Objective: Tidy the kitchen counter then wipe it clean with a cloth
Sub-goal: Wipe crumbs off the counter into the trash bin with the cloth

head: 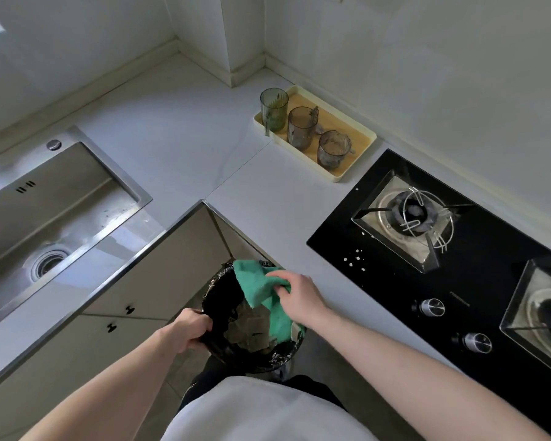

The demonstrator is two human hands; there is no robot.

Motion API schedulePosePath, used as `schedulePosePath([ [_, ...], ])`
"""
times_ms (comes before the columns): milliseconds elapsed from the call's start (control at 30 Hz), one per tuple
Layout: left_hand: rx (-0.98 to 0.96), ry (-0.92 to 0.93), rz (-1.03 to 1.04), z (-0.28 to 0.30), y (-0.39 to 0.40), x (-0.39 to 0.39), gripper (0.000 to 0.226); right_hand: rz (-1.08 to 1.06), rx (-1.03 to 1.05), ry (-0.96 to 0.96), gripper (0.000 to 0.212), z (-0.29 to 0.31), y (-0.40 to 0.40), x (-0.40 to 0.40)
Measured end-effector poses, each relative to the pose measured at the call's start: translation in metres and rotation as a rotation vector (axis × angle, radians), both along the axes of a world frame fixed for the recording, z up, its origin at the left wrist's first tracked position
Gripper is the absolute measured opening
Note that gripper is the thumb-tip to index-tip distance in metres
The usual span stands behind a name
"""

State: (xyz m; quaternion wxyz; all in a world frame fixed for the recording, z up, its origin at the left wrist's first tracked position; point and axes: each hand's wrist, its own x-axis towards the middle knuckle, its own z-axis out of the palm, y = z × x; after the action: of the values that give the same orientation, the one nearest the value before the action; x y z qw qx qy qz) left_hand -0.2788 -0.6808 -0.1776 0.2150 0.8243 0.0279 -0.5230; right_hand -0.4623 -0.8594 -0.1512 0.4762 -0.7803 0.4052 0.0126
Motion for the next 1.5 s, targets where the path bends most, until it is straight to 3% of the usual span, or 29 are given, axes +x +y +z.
schedulePosePath([
  [167,-0.015,0.025,-0.015,-0.009,0.005,-0.001,0.021,-0.244,-0.146,-0.088,0.037,0.028,-0.055,-0.041],
  [400,-0.009,-0.019,-0.008,0.007,-0.001,-0.013,0.015,-0.422,-0.265,0.178,0.035,0.015,-0.129,-0.115],
  [533,0.002,-0.03,-0.013,0.004,0.0,-0.014,0.015,-0.394,-0.266,0.301,0.039,-0.009,-0.134,-0.122],
  [833,0.011,-0.008,-0.028,-0.008,0.005,-0.016,0.02,-0.3,-0.321,0.175,0.039,-0.022,-0.049,-0.073],
  [1033,0.003,-0.01,0.006,-0.006,0.005,-0.023,0.016,0.026,0.071,0.066,0.036,-0.022,0.042,-0.035],
  [1133,-0.009,0.0,0.014,-0.008,0.007,-0.024,0.016,0.074,0.122,0.028,0.032,-0.016,0.047,-0.028],
  [1367,-0.022,-0.005,-0.005,-0.01,0.011,-0.023,0.02,-0.267,-0.111,-0.109,0.036,0.026,-0.038,-0.052],
  [1500,-0.028,-0.013,-0.008,-0.011,0.011,-0.022,0.021,-0.366,-0.272,-0.007,0.036,0.029,-0.106,-0.08],
])
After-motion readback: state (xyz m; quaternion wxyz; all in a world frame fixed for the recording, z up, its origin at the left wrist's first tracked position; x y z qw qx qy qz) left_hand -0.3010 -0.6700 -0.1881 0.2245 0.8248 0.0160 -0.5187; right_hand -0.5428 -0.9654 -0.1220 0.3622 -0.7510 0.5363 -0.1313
